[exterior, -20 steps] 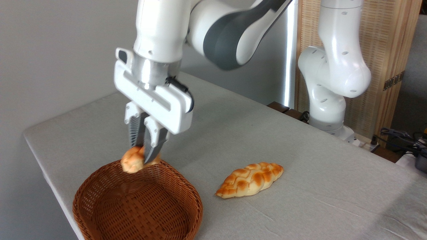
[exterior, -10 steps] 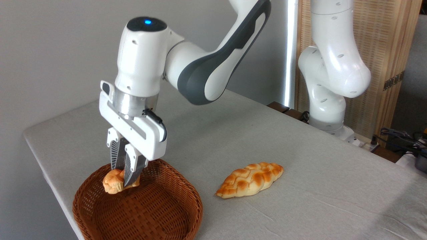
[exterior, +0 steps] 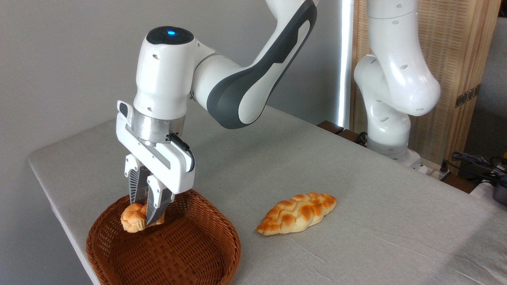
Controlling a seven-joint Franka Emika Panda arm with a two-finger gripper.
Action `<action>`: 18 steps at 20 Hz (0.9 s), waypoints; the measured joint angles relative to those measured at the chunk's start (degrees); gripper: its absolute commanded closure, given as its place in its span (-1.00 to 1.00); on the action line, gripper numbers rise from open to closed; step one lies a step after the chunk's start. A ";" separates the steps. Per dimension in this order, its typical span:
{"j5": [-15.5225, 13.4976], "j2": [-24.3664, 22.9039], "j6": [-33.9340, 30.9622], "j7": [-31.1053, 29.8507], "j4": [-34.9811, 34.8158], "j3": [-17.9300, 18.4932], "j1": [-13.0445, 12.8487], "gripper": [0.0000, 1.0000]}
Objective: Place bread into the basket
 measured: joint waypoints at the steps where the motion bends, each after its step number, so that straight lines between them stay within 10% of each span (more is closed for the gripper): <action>1: 0.00 0.00 0.00 0.00 0.00 0.00 0.00 -1.00; 13: 0.00 -2.34 -1.14 -0.05 0.60 0.49 0.48 -1.00; 18: 2.22 -10.75 -13.67 0.02 1.66 0.53 4.81 -1.00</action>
